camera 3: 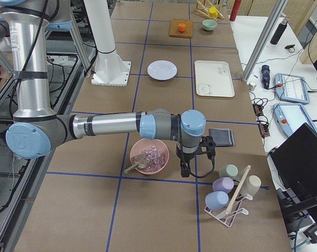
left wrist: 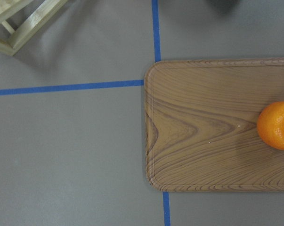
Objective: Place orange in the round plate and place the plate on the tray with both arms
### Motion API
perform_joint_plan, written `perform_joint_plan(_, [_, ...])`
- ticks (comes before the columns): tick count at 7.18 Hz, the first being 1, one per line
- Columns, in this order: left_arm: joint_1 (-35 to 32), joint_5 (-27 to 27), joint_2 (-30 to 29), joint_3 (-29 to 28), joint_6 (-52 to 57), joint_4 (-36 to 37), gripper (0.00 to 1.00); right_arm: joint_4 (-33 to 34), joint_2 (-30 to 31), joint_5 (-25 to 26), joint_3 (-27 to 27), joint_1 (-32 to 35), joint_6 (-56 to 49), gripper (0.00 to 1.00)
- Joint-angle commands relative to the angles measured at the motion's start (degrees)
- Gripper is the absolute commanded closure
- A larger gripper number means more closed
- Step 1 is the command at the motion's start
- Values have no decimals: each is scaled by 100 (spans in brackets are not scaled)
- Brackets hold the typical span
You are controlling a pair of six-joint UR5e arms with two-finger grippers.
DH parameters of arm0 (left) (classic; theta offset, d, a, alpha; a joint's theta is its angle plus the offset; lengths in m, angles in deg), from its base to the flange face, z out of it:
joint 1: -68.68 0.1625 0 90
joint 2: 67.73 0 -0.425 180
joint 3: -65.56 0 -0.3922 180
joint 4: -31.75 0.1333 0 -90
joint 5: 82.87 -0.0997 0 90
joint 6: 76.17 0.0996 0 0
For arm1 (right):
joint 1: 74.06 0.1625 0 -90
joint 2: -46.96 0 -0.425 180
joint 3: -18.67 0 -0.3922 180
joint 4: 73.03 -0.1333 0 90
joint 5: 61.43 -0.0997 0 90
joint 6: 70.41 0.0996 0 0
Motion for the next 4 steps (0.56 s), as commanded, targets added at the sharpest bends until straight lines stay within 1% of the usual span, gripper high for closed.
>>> perform_joint_plan(1, [103,60,3,24,-40,-223,2,7,-27,0,-1,0,0,0])
perform_joint_plan(2, [381,183,-66,24,-728,-380,2,7,-27,0,8,0,0,0])
perform_joint_plan(4, [1101,158,-233,42,-2292,-1082,2,7,-27,8,-1,0,0,0])
